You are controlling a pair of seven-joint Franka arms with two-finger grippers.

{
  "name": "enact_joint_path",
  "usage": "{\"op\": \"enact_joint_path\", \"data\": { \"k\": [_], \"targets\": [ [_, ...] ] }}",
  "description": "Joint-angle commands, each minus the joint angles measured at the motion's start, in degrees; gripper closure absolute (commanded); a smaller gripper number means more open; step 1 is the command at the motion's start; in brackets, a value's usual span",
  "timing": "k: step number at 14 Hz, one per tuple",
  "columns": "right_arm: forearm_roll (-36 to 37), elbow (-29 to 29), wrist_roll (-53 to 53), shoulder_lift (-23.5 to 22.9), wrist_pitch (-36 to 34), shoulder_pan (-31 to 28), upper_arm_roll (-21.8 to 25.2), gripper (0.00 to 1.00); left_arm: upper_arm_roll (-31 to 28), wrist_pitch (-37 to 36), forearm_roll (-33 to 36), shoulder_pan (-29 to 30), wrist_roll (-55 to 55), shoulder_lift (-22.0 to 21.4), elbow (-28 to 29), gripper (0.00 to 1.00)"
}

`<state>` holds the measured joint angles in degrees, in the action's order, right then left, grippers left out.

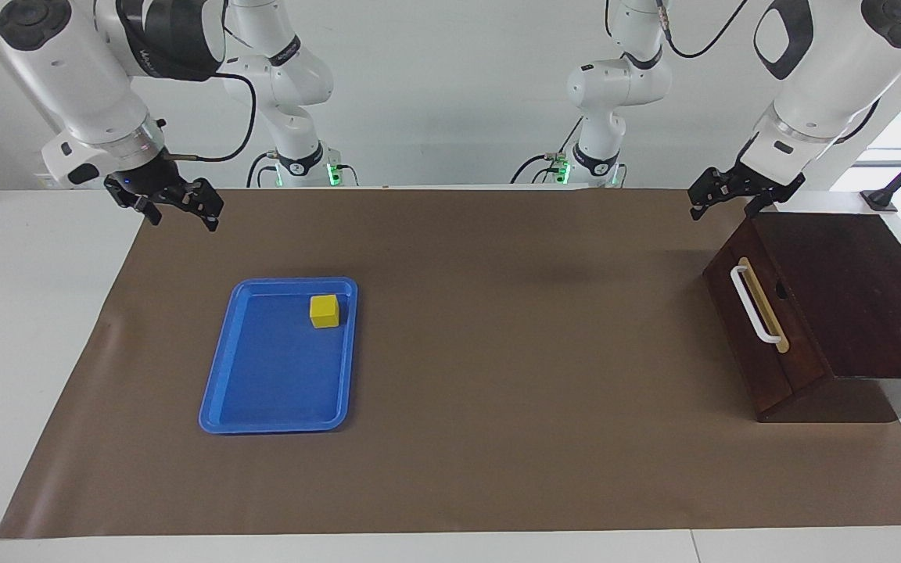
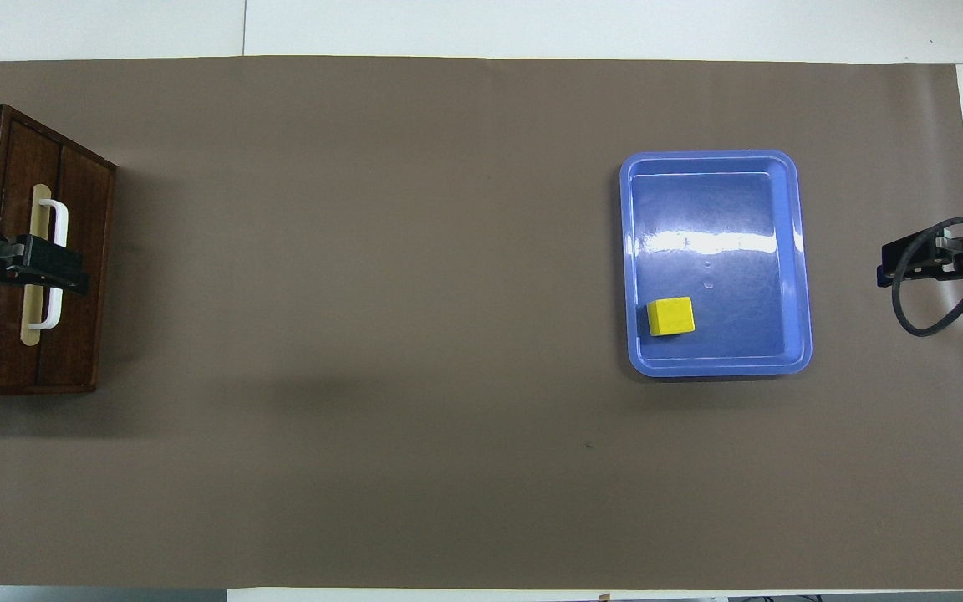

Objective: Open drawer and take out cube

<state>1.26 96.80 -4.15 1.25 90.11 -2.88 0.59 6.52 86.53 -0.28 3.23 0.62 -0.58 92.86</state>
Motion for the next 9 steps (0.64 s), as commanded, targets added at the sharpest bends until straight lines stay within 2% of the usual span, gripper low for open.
{"op": "enact_joint_path", "data": {
  "k": [1, 9],
  "targets": [
    [-1.09, -0.47, 3.27, -0.1, -0.64, -0.9, -0.24, 0.0, -0.45, -0.75, 0.81, -0.41, -0.01, -0.12, -0.75, 0.0],
    [-1.09, -0.21, 3.36, -0.1, -0.64, -0.9, -0.23, 0.0, -0.37, -0.83, 0.72, -0.06, 0.0, -0.21, -0.84, 0.0]
  ]
}}
